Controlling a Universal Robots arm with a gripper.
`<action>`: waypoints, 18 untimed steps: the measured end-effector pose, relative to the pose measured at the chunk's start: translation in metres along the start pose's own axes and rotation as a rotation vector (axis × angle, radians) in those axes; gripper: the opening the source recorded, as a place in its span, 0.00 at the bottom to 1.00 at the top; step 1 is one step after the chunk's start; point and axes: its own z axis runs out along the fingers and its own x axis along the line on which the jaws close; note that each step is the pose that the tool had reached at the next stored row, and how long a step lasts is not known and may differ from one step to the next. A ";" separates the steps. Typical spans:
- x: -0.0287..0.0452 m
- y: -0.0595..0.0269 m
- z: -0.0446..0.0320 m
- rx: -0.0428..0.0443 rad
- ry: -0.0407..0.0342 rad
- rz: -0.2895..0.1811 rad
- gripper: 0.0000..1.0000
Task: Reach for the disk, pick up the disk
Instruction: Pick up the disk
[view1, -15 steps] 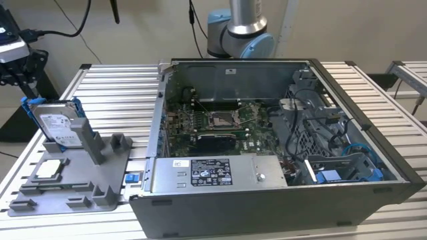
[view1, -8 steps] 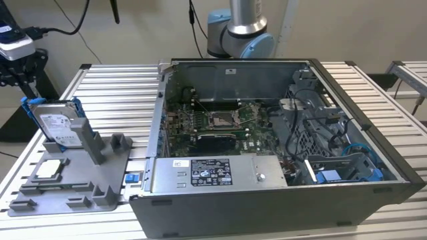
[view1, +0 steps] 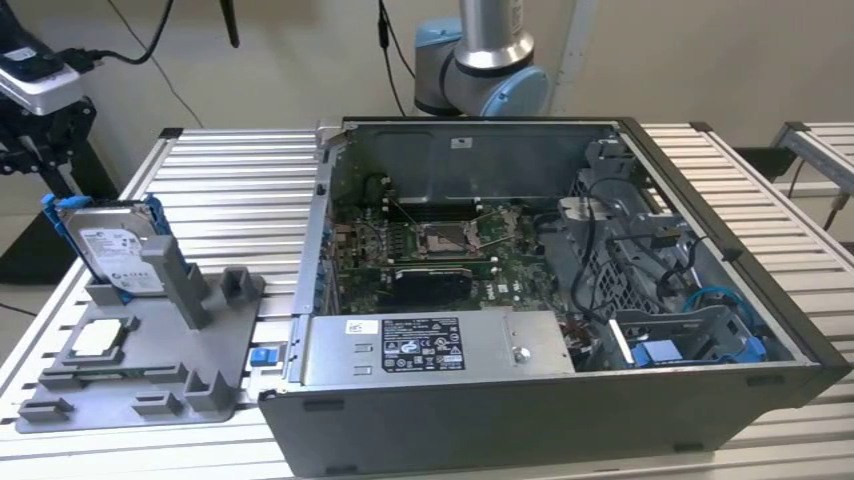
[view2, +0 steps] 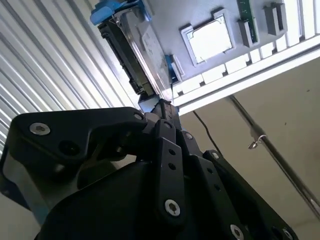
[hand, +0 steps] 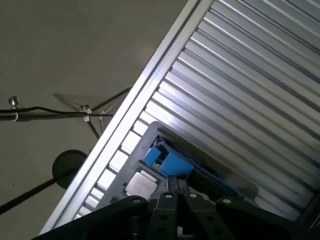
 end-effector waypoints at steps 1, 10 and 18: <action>0.0000 0.0000 0.0000 0.0000 0.0006 -0.017 0.00; 0.0000 0.0000 0.0000 0.0001 0.0069 -0.183 0.00; 0.0000 0.0000 0.0000 0.0002 0.0125 -0.328 0.00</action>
